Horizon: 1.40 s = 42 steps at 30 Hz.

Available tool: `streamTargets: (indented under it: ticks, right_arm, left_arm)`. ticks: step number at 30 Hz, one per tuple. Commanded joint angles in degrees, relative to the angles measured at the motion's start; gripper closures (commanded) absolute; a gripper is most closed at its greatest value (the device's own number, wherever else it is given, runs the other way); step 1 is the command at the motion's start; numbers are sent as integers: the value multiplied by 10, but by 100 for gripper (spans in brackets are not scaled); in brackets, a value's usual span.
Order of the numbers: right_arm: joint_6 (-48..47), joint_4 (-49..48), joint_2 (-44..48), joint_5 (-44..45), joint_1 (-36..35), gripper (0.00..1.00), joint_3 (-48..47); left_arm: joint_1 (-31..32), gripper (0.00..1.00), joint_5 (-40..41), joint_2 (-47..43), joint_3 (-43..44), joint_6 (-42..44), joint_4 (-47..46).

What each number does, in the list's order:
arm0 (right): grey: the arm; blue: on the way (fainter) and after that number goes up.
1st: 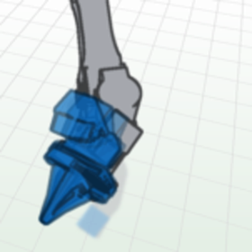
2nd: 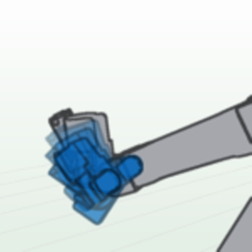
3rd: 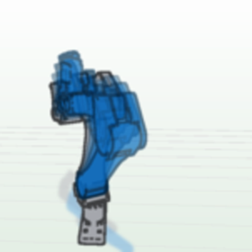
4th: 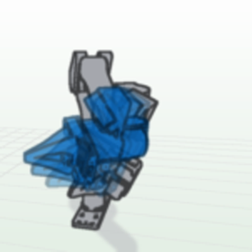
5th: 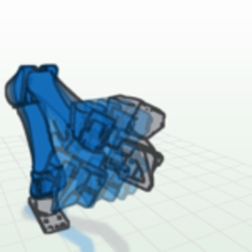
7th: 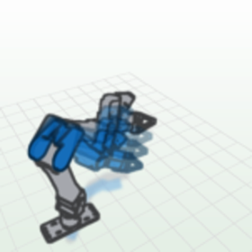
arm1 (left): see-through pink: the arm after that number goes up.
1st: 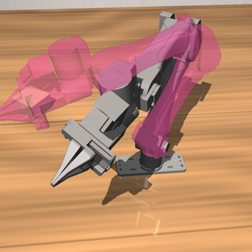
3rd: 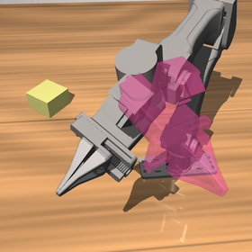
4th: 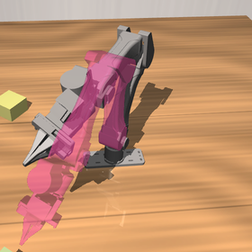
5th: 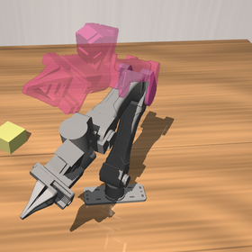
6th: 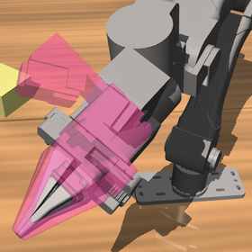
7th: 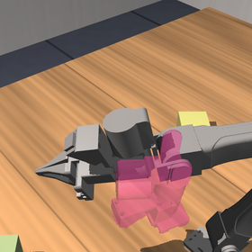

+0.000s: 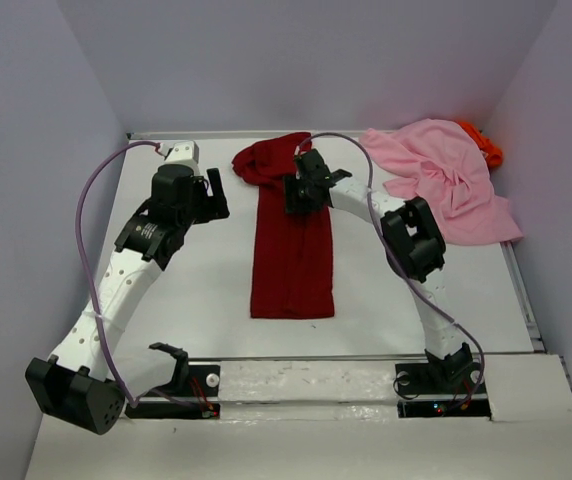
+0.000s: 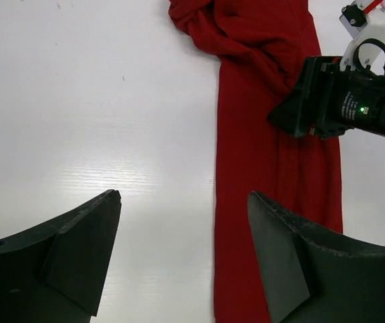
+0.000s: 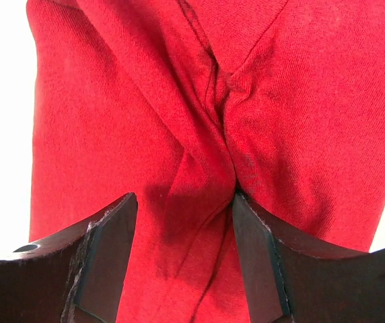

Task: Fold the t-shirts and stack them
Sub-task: Fold the tshirt

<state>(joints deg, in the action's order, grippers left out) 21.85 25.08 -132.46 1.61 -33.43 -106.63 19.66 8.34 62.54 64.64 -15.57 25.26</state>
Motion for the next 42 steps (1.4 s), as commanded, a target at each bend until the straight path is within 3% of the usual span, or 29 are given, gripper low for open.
streamTargets:
  ticks: [1,8,13,20,24,32,42]
  right_arm:
    - [-6,42,-3,22,6,35,21]
    - [-21,40,8,1,6,36,17]
    - [-22,40,93,28,-13,36,66]
    - [6,24,369,47,-41,35,250]
    - [22,37,465,44,-46,35,333]
    - [59,49,570,66,-87,36,493]
    - [119,45,567,98,-180,36,543]
  left_arm:
    - [3,14,-8,-8,20,-3,-4]
    - [6,14,-24,9,0,-8,-23]
    - [26,15,-23,7,-7,-15,-25]
    - [64,15,-29,-29,-16,-36,-20]
    - [79,15,-34,-23,-54,-58,-10]
    - [183,17,-37,-63,-156,-165,-20]
    - [348,18,31,-58,-242,-312,-23]
